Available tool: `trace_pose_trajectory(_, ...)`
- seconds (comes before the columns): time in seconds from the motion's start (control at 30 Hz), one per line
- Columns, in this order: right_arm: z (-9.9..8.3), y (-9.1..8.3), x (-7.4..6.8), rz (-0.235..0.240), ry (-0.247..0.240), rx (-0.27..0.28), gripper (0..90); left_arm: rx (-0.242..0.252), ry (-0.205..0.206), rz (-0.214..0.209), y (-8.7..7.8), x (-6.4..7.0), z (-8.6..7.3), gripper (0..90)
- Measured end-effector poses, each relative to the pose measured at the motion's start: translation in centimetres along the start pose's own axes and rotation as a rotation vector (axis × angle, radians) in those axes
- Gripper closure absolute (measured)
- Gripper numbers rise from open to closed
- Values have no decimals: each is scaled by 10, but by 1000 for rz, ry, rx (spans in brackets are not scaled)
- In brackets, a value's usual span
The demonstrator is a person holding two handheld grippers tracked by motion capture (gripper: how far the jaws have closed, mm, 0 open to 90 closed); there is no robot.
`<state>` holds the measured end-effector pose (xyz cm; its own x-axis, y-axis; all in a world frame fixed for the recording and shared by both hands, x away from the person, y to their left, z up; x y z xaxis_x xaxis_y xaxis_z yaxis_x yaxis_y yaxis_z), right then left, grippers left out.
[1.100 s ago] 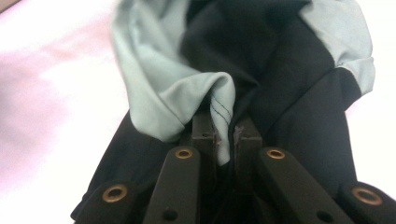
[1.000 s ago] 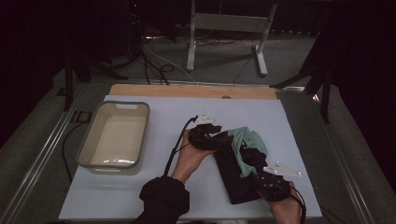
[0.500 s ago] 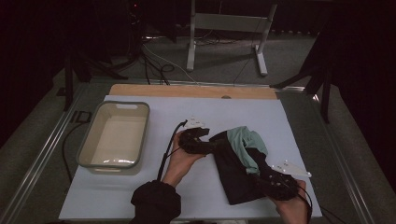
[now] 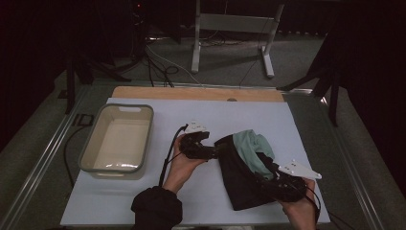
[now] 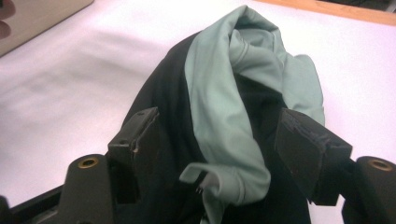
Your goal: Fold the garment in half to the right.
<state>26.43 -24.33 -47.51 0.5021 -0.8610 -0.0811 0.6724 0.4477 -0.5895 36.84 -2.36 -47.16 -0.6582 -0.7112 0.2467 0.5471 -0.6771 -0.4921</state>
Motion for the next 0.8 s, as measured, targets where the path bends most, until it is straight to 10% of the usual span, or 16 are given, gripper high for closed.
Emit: trace_pose_trajectory(0.8,44,59,7,45,-38,-34,407,3,-14,13,-5,-8,-7,168)
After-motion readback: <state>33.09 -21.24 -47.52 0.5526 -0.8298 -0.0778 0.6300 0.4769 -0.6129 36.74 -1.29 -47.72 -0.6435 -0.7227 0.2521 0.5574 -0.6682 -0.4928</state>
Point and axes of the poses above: each handheld gripper's, and its own axes: y roughly forward along the jaws, z roughly out of its top, x roughly to its right, the point moved 6 cm from there along y, roughly forward along the jaws, and after that the axes turned 6 degrees about z, right-handed, at the moved point
